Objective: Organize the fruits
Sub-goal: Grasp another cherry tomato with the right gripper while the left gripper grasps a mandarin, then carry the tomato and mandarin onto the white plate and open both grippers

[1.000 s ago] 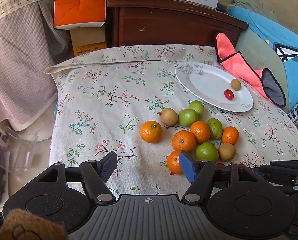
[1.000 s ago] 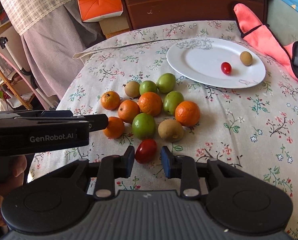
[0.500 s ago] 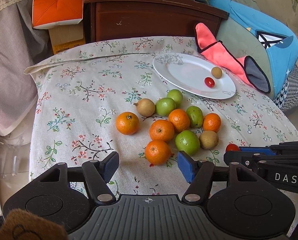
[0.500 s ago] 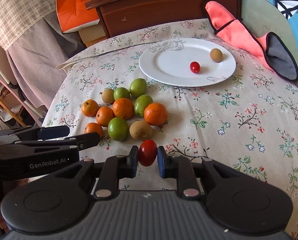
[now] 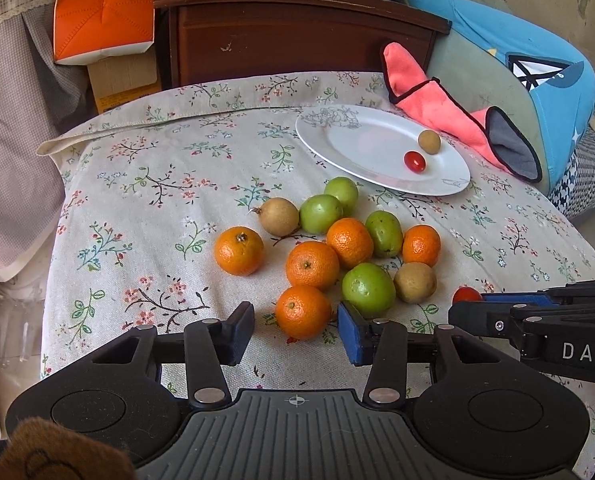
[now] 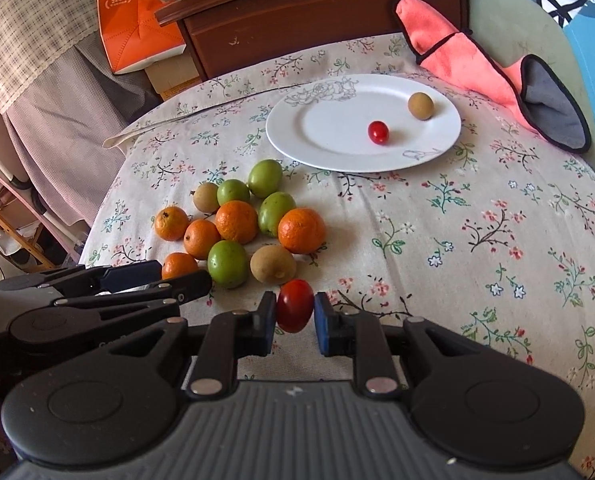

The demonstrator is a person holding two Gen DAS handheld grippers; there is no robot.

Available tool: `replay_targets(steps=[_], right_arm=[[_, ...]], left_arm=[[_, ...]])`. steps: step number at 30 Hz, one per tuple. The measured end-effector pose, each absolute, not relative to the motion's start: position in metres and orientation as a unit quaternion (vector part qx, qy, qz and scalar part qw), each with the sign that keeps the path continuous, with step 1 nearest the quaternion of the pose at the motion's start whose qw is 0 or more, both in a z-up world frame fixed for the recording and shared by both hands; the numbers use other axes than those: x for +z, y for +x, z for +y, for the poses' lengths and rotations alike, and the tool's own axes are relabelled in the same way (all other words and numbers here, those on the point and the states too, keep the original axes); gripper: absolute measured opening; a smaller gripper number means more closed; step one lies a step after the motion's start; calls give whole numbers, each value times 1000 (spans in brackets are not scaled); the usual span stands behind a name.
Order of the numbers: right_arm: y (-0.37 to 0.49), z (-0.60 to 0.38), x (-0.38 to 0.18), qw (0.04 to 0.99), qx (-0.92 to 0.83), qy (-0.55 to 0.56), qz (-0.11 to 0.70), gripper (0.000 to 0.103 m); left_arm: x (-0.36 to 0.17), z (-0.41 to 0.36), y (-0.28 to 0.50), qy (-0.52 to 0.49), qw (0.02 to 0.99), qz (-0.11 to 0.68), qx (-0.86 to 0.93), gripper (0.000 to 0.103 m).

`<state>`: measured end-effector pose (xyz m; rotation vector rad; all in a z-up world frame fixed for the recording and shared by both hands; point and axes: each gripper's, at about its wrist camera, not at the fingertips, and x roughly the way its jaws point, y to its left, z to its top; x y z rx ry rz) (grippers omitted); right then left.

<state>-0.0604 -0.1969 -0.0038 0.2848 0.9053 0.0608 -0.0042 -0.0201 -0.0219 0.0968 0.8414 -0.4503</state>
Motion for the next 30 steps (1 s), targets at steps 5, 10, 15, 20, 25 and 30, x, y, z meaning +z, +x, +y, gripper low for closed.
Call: replay_targets(steps=[5, 10, 15, 20, 25, 30], right_arm=[[-60, -198, -4, 889, 27, 140, 436, 20], [-60, -199, -2, 890, 28, 142, 432, 20], [-59, -203, 3, 893, 31, 154, 421, 20], [-59, -211, 18, 902, 41, 170, 395, 20], [-57, -219, 38, 917, 50, 161, 361, 20], [-49, -228, 58, 932, 61, 140, 330, 20]], left_arm=[[-21, -20, -5, 45, 888, 403, -218, 26], [-17, -18, -6, 35, 891, 401, -211, 26], [-6, -15, -8, 23, 897, 387, -212, 26], [8, -18, -9, 8, 902, 366, -227, 26], [24, -21, -8, 0, 907, 344, -243, 26], [36, -25, 4, -12, 907, 336, -253, 26]])
